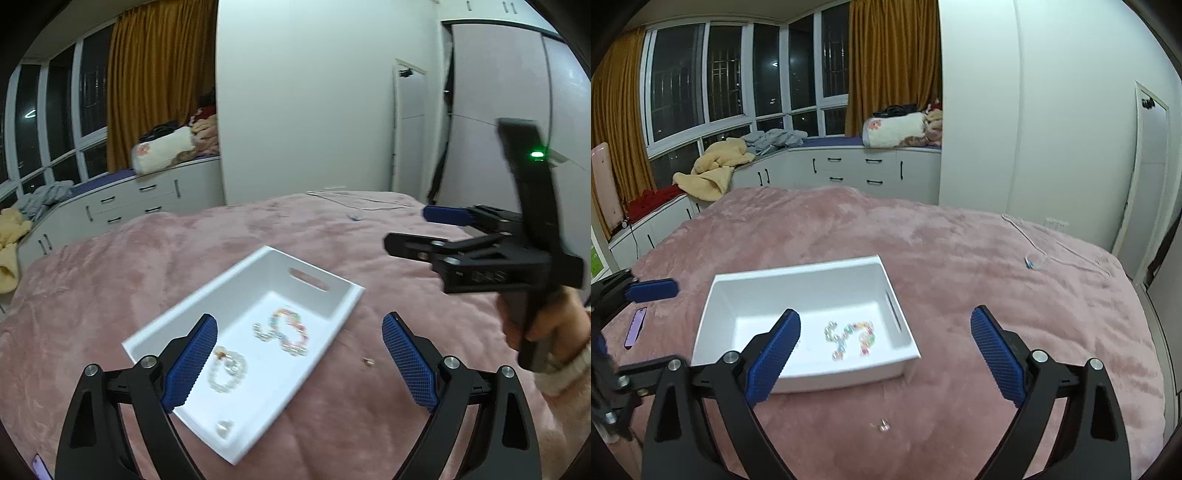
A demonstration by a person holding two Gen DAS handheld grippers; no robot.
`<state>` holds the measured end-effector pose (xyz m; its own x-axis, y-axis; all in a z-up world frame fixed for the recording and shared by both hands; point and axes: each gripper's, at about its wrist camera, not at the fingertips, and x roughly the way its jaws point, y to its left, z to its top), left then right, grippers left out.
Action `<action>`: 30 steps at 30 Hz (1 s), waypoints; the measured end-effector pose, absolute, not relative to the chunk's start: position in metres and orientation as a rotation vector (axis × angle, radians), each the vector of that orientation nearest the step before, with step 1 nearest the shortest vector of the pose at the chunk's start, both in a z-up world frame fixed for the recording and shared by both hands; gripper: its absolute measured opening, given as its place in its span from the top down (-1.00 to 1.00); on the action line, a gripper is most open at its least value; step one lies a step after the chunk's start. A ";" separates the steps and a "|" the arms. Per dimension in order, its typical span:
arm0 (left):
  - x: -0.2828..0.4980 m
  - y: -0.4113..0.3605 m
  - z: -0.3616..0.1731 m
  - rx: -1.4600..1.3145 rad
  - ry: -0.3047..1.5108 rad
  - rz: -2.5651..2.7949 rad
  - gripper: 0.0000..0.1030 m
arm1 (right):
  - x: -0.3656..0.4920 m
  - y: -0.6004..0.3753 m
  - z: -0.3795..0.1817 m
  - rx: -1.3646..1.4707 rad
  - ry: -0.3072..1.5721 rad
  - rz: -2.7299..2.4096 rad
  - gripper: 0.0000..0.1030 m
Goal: Organize jewelry
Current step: 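Withdraw both tools toward the heart pearl and silver flower earrings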
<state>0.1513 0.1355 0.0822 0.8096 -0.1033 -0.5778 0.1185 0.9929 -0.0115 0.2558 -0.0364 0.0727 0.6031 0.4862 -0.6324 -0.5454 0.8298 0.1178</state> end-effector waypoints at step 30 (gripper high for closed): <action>0.086 0.009 -0.047 0.113 0.713 -0.509 -0.86 | 0.237 -0.065 -0.038 -0.125 0.831 0.635 -0.77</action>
